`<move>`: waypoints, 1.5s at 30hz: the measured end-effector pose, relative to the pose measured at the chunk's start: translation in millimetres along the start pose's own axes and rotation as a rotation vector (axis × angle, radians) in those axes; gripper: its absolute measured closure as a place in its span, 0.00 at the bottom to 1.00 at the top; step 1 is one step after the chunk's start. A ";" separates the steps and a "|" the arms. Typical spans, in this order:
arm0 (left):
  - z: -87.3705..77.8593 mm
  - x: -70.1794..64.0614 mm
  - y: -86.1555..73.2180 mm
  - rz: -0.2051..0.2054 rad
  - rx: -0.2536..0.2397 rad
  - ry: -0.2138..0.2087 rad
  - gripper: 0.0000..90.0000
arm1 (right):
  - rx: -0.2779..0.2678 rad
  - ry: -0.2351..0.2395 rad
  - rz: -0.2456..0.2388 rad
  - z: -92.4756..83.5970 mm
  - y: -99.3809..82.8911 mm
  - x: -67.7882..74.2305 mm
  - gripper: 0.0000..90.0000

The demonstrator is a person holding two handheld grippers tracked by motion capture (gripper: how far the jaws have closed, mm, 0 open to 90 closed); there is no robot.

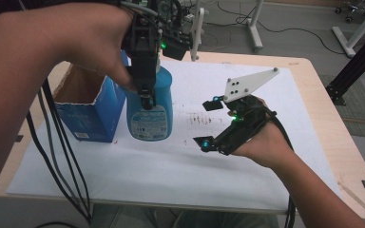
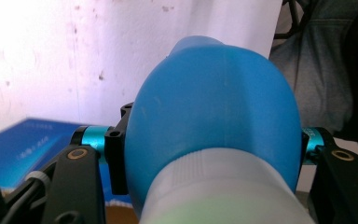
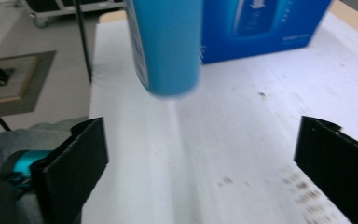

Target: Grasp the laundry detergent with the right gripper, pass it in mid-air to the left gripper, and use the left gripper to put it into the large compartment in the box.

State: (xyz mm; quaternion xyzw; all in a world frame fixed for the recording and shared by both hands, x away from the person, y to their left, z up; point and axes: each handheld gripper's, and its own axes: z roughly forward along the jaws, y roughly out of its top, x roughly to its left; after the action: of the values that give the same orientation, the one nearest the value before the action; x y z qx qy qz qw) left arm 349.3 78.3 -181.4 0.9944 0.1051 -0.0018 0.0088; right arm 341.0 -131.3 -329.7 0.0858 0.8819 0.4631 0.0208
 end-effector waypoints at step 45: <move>-52.8 88.3 -145.9 -1.058 -0.011 0.031 0.43 | 0.217 -0.187 -0.071 -35.9 -7.4 -2.0 0.01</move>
State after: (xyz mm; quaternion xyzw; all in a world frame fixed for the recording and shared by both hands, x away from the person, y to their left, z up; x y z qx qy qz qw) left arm 405.2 240.4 -131.6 0.8054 0.5925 0.0092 0.0106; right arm 337.8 -164.9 -315.4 0.0989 0.9235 0.3539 0.1097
